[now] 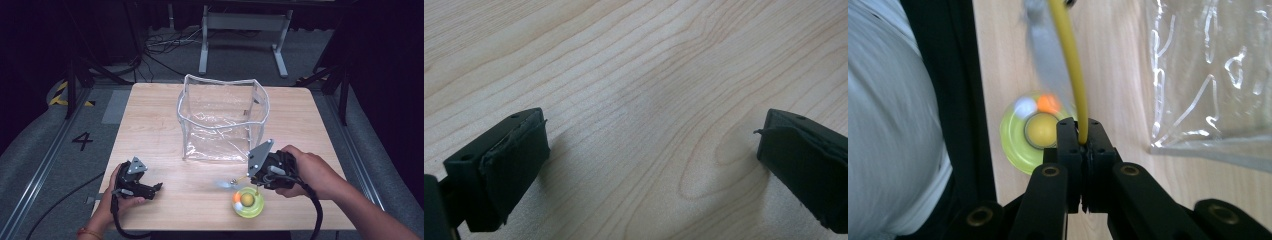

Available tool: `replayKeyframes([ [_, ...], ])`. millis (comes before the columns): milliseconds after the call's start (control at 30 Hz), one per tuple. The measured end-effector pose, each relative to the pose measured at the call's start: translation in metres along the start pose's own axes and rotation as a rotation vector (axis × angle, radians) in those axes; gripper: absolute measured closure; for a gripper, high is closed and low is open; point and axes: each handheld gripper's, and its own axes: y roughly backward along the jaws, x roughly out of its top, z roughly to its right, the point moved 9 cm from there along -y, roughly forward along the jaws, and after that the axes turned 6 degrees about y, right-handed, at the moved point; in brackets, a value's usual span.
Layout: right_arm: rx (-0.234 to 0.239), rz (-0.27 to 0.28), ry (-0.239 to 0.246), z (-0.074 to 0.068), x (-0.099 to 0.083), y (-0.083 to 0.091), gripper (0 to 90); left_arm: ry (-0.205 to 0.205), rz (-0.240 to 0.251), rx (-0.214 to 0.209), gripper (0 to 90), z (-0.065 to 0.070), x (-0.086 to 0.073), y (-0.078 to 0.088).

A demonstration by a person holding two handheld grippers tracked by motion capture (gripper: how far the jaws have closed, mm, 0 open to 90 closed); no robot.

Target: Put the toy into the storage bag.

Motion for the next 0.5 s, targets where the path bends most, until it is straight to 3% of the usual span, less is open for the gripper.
replayKeyframes([
  [167, -0.030, -0.007, -0.024, 0.010, -0.014, 0.013, 88.7, 0.000, 0.000, 0.000, 0.5, 0.000, 0.000, 0.000],
  [500, -0.095, -0.029, -0.139, 0.049, -0.064, 0.038, 88.6, -0.002, 0.001, 0.003, 0.5, 0.000, 0.000, 0.000],
])
